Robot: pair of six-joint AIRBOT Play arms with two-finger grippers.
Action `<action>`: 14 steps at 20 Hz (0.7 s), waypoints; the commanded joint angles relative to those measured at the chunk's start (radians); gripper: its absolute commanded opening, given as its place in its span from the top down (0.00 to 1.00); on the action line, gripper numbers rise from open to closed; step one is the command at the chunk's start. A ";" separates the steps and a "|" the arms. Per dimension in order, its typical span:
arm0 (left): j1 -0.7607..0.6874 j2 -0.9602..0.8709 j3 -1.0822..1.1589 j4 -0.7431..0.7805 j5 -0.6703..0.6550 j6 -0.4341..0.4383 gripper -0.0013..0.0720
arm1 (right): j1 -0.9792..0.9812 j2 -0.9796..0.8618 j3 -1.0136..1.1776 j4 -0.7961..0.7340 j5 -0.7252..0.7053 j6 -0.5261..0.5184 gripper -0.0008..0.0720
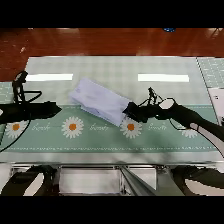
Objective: Fold the shirts.
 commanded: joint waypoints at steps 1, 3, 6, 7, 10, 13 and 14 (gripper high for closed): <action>-0.005 -0.004 -0.012 -0.001 0.022 0.002 0.96 | 0.046 -0.110 0.093 0.126 0.011 -0.101 0.43; -0.005 -0.005 -0.012 -0.002 0.027 0.002 0.96 | 0.068 -0.180 0.193 0.125 0.030 -0.102 0.61; -0.005 -0.004 -0.012 -0.004 0.027 0.002 0.96 | 0.073 -0.261 0.374 0.122 0.129 -0.163 0.96; -0.005 -0.004 -0.012 -0.004 0.027 0.002 0.96 | 0.072 -0.267 0.435 0.101 0.151 -0.165 0.96; -0.005 -0.005 -0.012 -0.004 0.027 0.002 0.96 | 0.056 -0.267 0.652 -0.043 0.215 -0.098 0.96; -0.005 -0.004 -0.012 -0.003 0.027 0.008 0.96 | 0.005 -0.264 0.885 -0.116 0.357 -0.047 0.97; -0.005 -0.004 -0.012 -0.003 0.027 0.016 0.96 | -0.024 -0.256 0.956 -0.141 0.395 -0.037 0.97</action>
